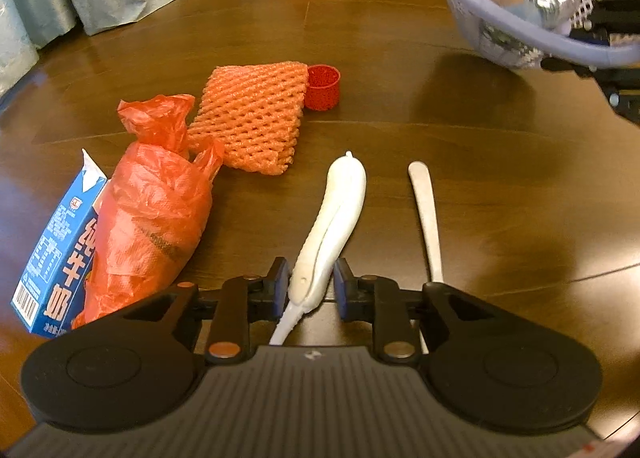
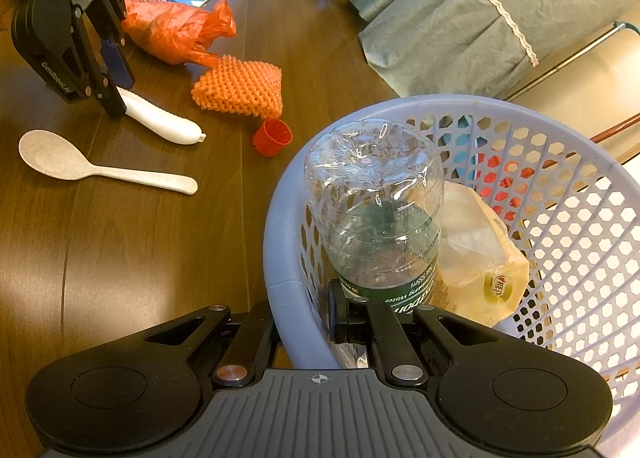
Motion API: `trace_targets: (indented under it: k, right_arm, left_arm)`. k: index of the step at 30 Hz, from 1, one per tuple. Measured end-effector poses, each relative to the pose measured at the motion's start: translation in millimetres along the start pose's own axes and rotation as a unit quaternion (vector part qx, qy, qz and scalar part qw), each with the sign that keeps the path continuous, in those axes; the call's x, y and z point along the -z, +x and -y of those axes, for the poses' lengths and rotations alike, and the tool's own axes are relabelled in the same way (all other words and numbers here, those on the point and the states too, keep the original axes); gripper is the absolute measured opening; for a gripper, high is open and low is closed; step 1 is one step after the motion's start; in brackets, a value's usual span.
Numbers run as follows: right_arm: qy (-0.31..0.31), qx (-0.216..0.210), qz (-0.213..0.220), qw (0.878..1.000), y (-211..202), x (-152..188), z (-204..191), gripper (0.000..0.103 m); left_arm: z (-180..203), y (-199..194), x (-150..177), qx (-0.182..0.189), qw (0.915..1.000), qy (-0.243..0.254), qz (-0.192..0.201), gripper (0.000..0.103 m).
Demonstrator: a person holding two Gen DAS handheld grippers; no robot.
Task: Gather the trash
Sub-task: 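Close the left tool on the toothbrush handle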
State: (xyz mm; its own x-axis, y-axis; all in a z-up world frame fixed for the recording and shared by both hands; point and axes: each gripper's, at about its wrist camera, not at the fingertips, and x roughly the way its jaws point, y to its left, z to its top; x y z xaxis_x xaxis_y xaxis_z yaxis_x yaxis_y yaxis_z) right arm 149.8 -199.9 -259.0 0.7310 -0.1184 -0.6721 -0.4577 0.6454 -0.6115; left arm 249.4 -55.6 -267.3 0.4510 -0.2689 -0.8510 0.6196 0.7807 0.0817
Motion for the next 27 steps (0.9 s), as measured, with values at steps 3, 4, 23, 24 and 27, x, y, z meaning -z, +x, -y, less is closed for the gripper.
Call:
trace_targets:
  k: [3, 4, 23, 24, 27]
  right_arm:
    - [0.0, 0.0, 0.0, 1.0, 0.0, 0.1, 0.1, 0.003]
    - [0.0, 0.0, 0.0, 1.0, 0.0, 0.1, 0.0, 0.003]
    - [0.003, 0.0, -0.001, 1.0, -0.5, -0.5, -0.7, 0.003]
    - [0.003, 0.0, -0.001, 1.0, -0.4, -0.9, -0.7, 0.003]
    - [0.003, 0.0, -0.002, 1.0, -0.5, -1.2, -0.7, 0.003]
  left_arm:
    - [-1.1, 0.6, 1.2, 0.0, 1.0, -0.001, -0.001, 0.02]
    - [-0.9, 0.6, 1.3, -0.001, 1.0, -0.001, -0.002, 0.02]
    - [3.5, -34.4, -6.1, -0.01, 0.9997, -0.017, 0.012, 0.016]
    - [3.5, -35.4, -7.1, -0.009, 0.9997, -0.018, 0.013, 0.016]
    - [3.8, -37.9, -10.5, -0.006, 0.9995, -0.025, 0.016, 0.016]
